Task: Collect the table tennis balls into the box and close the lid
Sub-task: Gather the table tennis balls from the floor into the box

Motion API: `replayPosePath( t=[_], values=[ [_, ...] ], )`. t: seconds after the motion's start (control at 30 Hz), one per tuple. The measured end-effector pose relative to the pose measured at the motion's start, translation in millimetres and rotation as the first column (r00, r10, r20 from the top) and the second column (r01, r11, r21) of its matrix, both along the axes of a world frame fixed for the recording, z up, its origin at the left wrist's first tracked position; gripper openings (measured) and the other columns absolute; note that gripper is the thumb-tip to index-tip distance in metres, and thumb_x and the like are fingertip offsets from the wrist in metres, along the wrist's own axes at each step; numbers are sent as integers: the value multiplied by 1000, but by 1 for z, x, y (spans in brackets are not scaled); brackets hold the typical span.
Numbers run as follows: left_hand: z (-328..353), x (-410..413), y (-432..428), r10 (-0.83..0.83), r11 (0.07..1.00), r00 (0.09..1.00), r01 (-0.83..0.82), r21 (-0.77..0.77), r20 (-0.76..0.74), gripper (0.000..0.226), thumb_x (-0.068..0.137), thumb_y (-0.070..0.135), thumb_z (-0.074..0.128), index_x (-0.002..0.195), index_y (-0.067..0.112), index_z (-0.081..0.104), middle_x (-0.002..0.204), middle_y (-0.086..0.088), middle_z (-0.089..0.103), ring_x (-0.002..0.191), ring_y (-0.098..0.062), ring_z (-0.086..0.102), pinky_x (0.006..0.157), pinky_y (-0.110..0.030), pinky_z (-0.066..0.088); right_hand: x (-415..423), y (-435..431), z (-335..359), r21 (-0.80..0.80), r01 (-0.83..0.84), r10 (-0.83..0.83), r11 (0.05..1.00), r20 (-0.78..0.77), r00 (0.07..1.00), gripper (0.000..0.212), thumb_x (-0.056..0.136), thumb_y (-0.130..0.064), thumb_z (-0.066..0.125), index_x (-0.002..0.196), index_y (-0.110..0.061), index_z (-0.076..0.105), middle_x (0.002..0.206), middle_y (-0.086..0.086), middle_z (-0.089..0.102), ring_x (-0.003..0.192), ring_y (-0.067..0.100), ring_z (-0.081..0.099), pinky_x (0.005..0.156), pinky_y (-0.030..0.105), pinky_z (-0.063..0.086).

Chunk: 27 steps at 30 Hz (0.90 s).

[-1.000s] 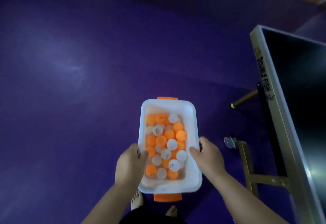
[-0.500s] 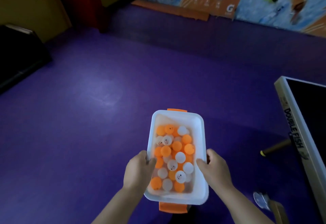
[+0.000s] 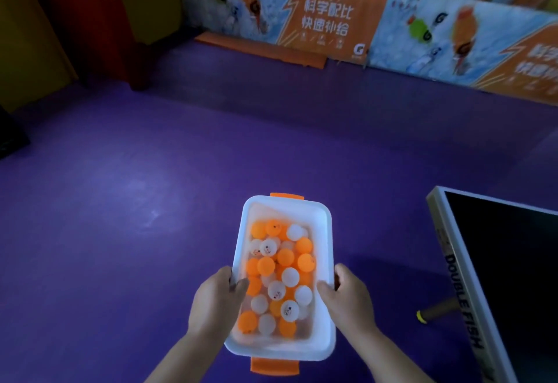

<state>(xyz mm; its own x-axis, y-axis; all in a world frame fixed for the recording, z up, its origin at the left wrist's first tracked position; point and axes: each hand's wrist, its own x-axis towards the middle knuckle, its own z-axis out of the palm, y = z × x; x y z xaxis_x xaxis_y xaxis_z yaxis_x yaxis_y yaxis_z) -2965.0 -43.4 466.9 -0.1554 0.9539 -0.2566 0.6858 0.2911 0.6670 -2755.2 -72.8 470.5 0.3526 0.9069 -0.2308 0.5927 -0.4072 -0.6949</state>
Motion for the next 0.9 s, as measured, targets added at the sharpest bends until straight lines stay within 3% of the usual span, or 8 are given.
replayPosePath(
  t=[0.23,0.43,0.7,0.8,0.9],
  values=[
    [9,65,90,-174,984,982,175,15,-71,37,90,31,54,62,18,34,58,5,43,49,-8,36,42,-20,23,57,52,-2,22,162,-162,987,-11,987,22,79,-22,61,65,-16,45,57,-2,51,50,9,44,46,24,33],
    [9,108,175,-399,915,917,400,49,-24,34,89,30,56,64,15,37,60,3,46,50,-10,38,44,-25,26,86,90,4,80,363,-364,928,5,931,27,80,-21,63,63,-17,41,59,-2,50,53,12,45,49,29,34],
    [22,157,281,-701,712,714,700,55,-12,27,90,32,54,68,18,46,66,3,56,57,-12,50,46,-25,35,85,141,12,68,665,-667,744,7,745,22,81,-22,62,68,-15,45,62,0,52,55,13,48,49,30,37],
    [21,177,305,-775,632,631,774,34,42,21,89,31,54,76,14,55,73,-1,62,64,-18,58,52,-32,44,82,150,14,65,761,-762,646,2,647,15,80,-24,61,76,-13,53,70,4,60,65,20,58,55,37,47],
    [20,192,311,-835,548,545,836,22,68,20,90,30,53,76,15,55,72,1,61,62,-15,56,48,-27,39,75,147,19,64,823,-825,565,13,566,12,81,-26,61,80,-15,56,74,4,63,70,20,61,56,37,49]
  ],
)
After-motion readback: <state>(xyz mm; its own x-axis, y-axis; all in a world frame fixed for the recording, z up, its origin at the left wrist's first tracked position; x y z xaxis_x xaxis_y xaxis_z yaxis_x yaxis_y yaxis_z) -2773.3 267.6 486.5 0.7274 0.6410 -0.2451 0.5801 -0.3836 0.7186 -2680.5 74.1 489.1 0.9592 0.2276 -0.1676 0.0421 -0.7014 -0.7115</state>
